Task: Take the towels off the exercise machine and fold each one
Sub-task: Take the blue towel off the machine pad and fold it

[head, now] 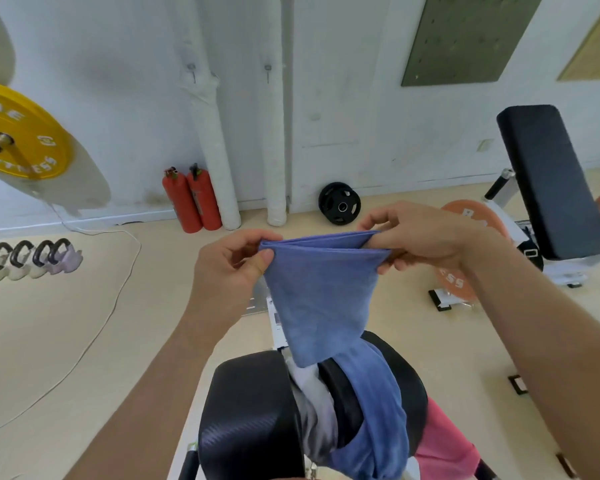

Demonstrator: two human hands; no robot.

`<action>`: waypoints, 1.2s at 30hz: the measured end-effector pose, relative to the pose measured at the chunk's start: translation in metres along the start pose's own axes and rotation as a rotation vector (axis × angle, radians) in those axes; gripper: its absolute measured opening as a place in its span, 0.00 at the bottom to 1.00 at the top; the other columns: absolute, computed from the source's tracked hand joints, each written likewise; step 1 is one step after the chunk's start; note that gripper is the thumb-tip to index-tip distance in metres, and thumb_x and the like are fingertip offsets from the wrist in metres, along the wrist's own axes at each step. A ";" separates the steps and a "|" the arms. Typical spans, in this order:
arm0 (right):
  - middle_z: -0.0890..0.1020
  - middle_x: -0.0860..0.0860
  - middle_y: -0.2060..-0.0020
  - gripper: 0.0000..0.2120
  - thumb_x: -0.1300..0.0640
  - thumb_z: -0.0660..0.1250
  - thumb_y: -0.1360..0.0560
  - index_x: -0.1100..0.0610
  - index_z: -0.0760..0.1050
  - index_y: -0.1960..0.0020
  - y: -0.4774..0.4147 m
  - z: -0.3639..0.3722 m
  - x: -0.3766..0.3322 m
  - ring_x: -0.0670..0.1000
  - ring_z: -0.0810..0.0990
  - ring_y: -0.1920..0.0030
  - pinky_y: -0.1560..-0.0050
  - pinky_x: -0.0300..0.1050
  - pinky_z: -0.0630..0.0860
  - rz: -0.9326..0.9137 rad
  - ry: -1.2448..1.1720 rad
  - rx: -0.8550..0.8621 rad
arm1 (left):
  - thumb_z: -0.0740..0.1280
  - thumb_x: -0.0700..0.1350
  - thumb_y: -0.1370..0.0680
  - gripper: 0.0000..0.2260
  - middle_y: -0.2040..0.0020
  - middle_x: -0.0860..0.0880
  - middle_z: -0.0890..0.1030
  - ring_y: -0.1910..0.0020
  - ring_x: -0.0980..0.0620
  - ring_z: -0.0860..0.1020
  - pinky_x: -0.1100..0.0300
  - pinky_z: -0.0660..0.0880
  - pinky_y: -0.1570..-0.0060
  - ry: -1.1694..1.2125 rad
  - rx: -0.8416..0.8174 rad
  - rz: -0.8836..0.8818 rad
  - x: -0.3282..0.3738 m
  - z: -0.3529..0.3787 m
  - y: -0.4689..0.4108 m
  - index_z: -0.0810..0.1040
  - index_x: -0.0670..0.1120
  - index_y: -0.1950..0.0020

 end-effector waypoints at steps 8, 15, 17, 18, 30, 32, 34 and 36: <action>0.78 0.49 0.65 0.11 0.71 0.62 0.30 0.56 0.74 0.60 0.071 -0.001 -0.039 0.49 0.76 0.66 0.69 0.43 0.79 -0.430 -0.082 0.612 | 0.65 0.36 0.23 0.12 0.61 0.54 0.81 0.63 0.56 0.77 0.67 0.73 0.62 -0.144 -0.013 0.159 0.042 -0.015 0.035 0.79 0.53 0.56; 0.78 0.43 0.55 0.15 0.55 0.73 0.37 0.50 0.75 0.52 0.113 0.096 -0.032 0.43 0.76 0.53 0.55 0.34 0.69 -0.655 0.212 0.386 | 0.64 0.29 0.26 0.17 0.64 0.60 0.81 0.62 0.60 0.78 0.70 0.72 0.59 -0.147 -0.083 0.240 0.068 -0.023 0.084 0.78 0.53 0.58; 0.78 0.45 0.58 0.15 0.56 0.73 0.39 0.52 0.75 0.53 0.127 0.106 -0.033 0.46 0.75 0.56 0.54 0.38 0.71 -0.673 0.302 0.422 | 0.63 0.27 0.26 0.19 0.63 0.61 0.80 0.62 0.62 0.78 0.71 0.71 0.58 -0.126 -0.085 0.276 0.076 -0.036 0.096 0.77 0.53 0.58; 0.78 0.45 0.58 0.15 0.57 0.73 0.38 0.52 0.74 0.53 0.132 0.108 -0.032 0.47 0.75 0.56 0.54 0.41 0.71 -0.636 0.332 0.435 | 0.62 0.27 0.26 0.20 0.63 0.62 0.80 0.61 0.62 0.77 0.70 0.71 0.58 -0.108 -0.076 0.287 0.079 -0.045 0.100 0.77 0.53 0.58; 0.75 0.49 0.71 0.04 0.67 0.68 0.31 0.60 0.74 0.62 0.174 0.134 -0.086 0.46 0.72 0.73 0.71 0.39 0.71 -0.531 -0.062 0.442 | 0.59 0.32 0.33 0.19 0.58 0.57 0.82 0.58 0.57 0.79 0.65 0.75 0.56 -0.310 -0.114 0.332 0.094 -0.124 0.112 0.79 0.55 0.56; 0.72 0.44 0.73 0.09 0.71 0.65 0.33 0.58 0.71 0.62 0.166 0.149 -0.100 0.46 0.69 0.75 0.73 0.40 0.68 -0.533 -0.129 0.461 | 0.59 0.33 0.35 0.18 0.64 0.60 0.80 0.63 0.63 0.76 0.75 0.68 0.63 -0.411 -0.097 0.330 0.094 -0.140 0.111 0.79 0.55 0.60; 0.72 0.46 0.70 0.13 0.73 0.64 0.34 0.55 0.71 0.60 0.156 0.169 -0.118 0.48 0.69 0.73 0.72 0.43 0.68 -0.550 -0.169 0.484 | 0.58 0.32 0.35 0.16 0.71 0.60 0.76 0.68 0.64 0.73 0.74 0.66 0.68 -0.481 -0.084 0.301 0.086 -0.162 0.106 0.77 0.52 0.63; 0.74 0.50 0.68 0.17 0.73 0.64 0.35 0.54 0.74 0.55 0.140 0.197 -0.133 0.50 0.72 0.70 0.71 0.43 0.71 -0.526 -0.192 0.467 | 0.55 0.35 0.37 0.13 0.73 0.60 0.74 0.71 0.62 0.70 0.72 0.64 0.72 -0.485 -0.103 0.260 0.071 -0.190 0.100 0.76 0.48 0.65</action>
Point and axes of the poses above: each hand's wrist, its own y-axis away from the middle knuckle, its own z-axis out of the palm, x = y × z, the point moved 10 cm from there along -y, towards the middle knuckle
